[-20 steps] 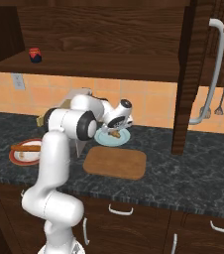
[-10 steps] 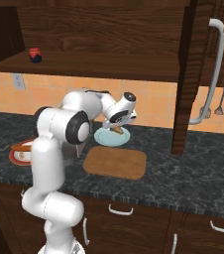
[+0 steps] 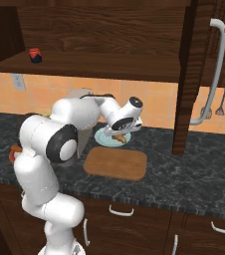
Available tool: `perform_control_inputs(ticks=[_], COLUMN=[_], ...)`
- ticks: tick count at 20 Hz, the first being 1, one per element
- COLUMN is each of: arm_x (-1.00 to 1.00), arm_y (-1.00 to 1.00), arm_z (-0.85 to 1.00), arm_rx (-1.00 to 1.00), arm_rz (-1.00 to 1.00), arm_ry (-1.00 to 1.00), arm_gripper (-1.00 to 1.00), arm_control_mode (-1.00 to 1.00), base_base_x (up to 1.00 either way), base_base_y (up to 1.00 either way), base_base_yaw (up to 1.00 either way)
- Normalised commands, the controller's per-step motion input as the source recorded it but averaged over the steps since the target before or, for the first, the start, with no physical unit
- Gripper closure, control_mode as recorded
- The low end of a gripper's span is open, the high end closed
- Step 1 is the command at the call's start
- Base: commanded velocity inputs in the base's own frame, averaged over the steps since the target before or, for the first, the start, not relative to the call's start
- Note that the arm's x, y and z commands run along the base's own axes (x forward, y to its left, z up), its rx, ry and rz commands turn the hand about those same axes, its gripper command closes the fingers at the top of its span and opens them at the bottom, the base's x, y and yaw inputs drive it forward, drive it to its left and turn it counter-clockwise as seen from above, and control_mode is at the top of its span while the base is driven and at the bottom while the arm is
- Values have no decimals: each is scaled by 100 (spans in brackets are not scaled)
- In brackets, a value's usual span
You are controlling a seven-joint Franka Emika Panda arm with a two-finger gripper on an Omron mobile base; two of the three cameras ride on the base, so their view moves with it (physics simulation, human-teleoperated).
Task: From the different types of pastries on the counter, select a croissant and place it on the cutting board. Then retrieve a jar of jam from the cabinet and place it alongside the croissant on the cutting board.
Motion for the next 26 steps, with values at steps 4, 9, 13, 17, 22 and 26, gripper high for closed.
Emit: perform_control_inputs(ticks=[4, 9, 13, 17, 22, 26], arm_x=[-100, -59, 3, 3, 0, 0], arm_y=[0, 26, 36, 0, 0, 2], arm_z=[0, -1, -25, -32, -8, -15], arm_rx=[0, -6, -19, -5, -1, -2], arm_rz=[-1, 2, 4, 0, 0, 0], arm_ry=[-6, -1, -6, -6, -1, 0], arm_gripper=[100, 100, 100, 100, 100, 100], arm_control_mode=[-100, -100, -100, -100, -100, -100], base_base_x=[0, 0, 0, 0, 0, 0], base_base_y=[0, 0, 0, 0, 0, 0], base_base_yaw=[0, 0, 0, 0, 0, 0])
